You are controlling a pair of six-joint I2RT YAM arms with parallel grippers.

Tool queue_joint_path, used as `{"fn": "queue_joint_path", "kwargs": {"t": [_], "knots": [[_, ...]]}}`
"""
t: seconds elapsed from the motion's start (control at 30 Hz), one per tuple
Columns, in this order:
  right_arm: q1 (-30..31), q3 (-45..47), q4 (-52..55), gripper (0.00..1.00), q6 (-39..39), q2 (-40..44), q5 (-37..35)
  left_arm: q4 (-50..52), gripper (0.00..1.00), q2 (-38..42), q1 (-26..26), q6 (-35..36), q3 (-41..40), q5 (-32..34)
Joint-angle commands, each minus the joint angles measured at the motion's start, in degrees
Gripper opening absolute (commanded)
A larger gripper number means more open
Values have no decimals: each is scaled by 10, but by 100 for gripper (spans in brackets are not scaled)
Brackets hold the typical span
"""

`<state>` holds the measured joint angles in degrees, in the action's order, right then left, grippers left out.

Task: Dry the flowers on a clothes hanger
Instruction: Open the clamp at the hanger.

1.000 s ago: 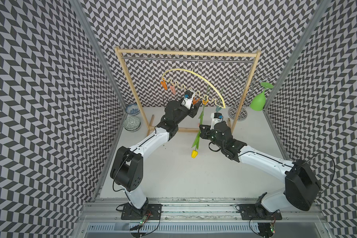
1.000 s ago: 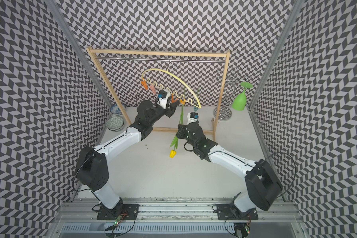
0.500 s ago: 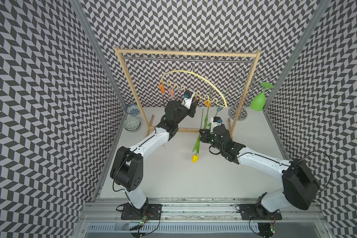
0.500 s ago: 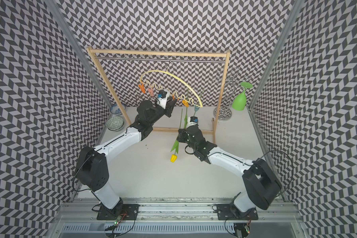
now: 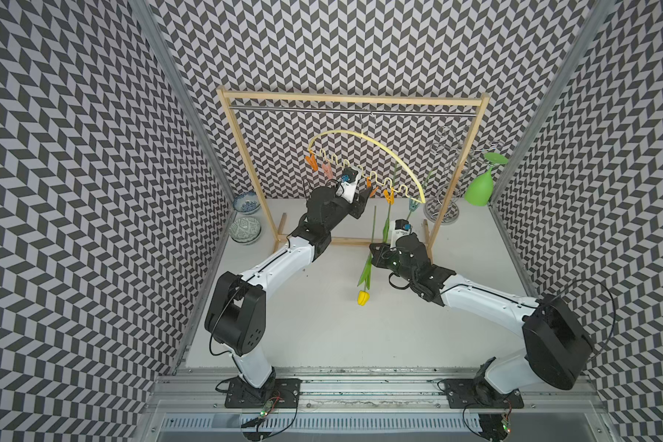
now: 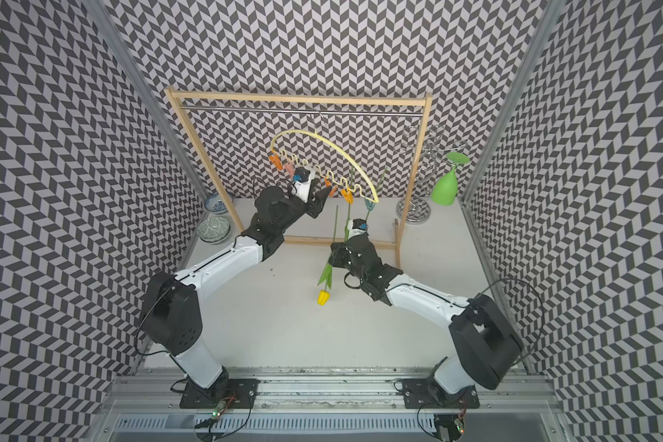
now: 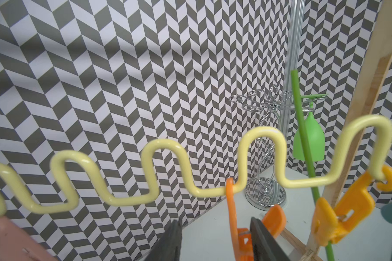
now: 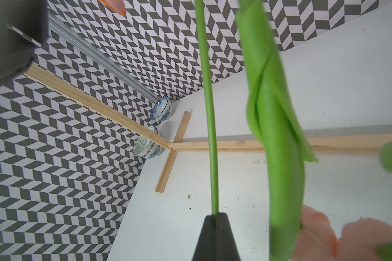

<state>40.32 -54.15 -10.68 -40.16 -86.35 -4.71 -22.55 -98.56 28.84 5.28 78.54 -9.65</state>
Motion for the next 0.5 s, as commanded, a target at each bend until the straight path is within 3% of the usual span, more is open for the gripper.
{"fn": "queue_joint_path", "kwargs": {"t": [0.0, 0.47], "knots": [[-1, -37, -13, 0, 4, -3, -9, 2, 51, 11, 7, 2, 10, -1], [-1, -80, 8, 0, 9, -27, -11, 10, 52, -1, 18, 4, 23, 7]]}}
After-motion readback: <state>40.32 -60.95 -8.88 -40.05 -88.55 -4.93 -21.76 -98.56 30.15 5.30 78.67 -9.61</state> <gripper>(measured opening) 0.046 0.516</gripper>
